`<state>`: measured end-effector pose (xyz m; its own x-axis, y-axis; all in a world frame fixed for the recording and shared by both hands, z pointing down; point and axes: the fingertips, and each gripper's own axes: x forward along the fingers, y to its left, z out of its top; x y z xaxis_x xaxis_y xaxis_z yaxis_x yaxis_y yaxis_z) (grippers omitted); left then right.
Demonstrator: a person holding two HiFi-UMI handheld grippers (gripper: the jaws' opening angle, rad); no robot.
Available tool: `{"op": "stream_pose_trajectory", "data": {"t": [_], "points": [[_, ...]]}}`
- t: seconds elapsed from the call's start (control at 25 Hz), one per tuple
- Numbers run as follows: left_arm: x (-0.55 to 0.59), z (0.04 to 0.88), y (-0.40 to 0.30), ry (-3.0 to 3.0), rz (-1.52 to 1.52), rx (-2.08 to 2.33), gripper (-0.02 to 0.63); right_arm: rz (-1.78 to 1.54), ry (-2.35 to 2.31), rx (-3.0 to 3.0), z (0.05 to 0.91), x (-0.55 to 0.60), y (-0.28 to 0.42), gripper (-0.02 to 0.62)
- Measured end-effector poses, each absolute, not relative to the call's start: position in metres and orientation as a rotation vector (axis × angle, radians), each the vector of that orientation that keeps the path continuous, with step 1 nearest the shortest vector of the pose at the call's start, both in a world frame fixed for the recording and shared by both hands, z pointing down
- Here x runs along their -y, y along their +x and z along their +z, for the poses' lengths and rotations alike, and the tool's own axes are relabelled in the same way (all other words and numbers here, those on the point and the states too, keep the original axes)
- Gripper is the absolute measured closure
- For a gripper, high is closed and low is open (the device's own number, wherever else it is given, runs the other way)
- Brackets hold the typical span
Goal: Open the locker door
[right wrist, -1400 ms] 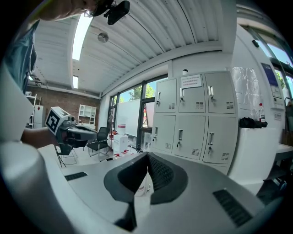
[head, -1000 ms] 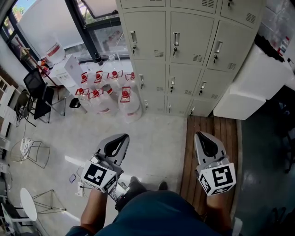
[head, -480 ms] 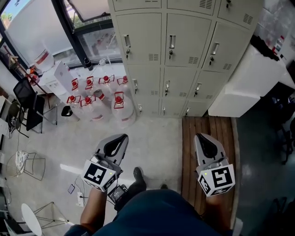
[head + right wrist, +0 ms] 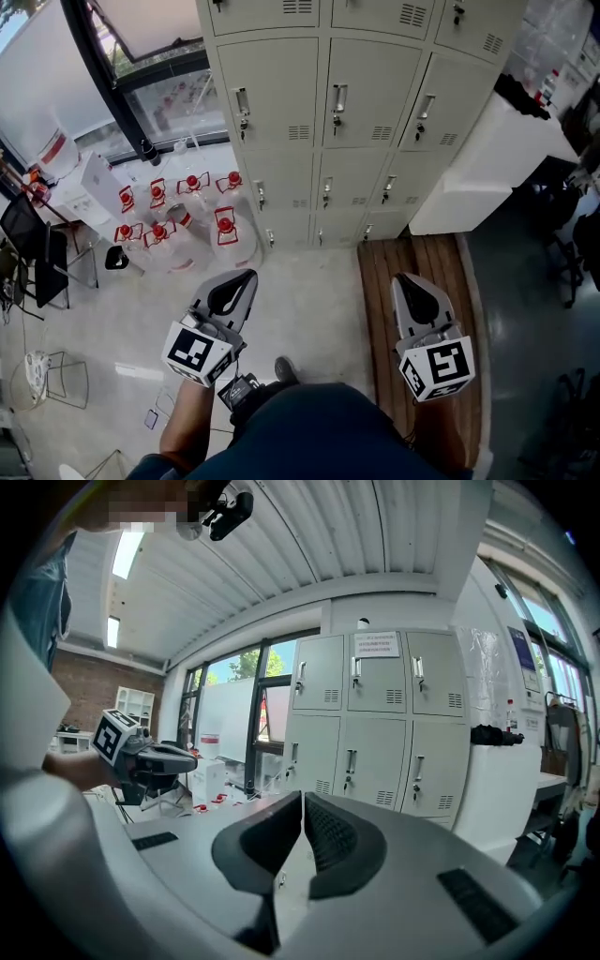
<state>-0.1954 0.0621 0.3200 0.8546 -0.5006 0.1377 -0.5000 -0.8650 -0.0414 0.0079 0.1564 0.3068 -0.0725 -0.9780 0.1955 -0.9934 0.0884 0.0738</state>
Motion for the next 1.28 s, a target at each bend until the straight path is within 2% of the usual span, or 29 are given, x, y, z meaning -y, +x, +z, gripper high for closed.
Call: {"op": "stream_pose_trajectory", "data": {"t": [0.52,0.76,1.28], "points": [[0.013,0.326,-0.225,-3.033,-0.183,-0.664,0.588,0.108,2.077,2.020,0.301,-0.098,-0.022,0.557],[0.044,0.333,-0.243,-3.030,-0.154,-0.743,0.588,0.079,2.008,2.075,0.299,-0.050,-0.032,0.558],[0.098,0.336,-0.205,-2.946,-0.222,-1.058,0.588,0.108,1.812,2.296,0.312,0.064,0.026,0.558]]}}
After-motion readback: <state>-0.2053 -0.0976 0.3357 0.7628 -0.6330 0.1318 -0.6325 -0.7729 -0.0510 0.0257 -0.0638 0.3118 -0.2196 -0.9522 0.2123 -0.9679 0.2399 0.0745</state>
